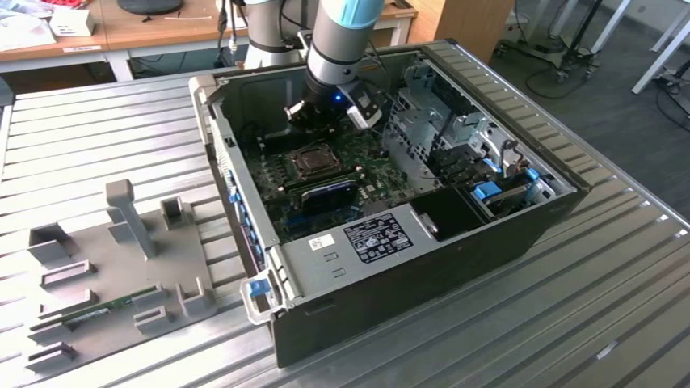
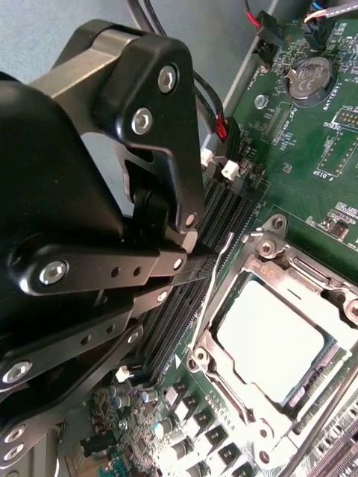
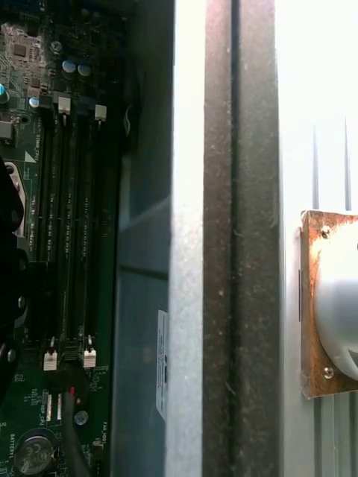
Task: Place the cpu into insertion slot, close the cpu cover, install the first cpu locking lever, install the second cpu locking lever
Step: 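Install the first cpu locking lever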
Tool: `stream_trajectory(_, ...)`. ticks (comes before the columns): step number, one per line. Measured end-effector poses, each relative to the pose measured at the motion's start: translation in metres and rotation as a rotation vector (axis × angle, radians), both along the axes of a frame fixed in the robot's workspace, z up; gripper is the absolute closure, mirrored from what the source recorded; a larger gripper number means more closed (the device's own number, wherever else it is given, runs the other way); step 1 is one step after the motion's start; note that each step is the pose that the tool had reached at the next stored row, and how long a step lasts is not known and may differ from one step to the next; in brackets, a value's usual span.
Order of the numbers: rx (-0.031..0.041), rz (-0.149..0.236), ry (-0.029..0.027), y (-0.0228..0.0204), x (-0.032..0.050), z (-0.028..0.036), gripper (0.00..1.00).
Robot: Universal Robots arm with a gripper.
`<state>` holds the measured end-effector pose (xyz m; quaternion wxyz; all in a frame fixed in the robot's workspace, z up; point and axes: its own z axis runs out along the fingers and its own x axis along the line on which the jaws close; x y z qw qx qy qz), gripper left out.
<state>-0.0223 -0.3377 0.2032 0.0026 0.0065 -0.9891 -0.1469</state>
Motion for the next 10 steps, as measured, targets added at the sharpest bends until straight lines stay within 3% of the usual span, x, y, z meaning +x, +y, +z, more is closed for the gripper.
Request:
stream_trajectory(3,0.0100,0.000,-0.0049,-0.0010,-0.0009,0.0000,0.89)
stream_trajectory(10,0.0115,0.000,-0.0065,-0.0036,-0.0048,0.0000,0.89)
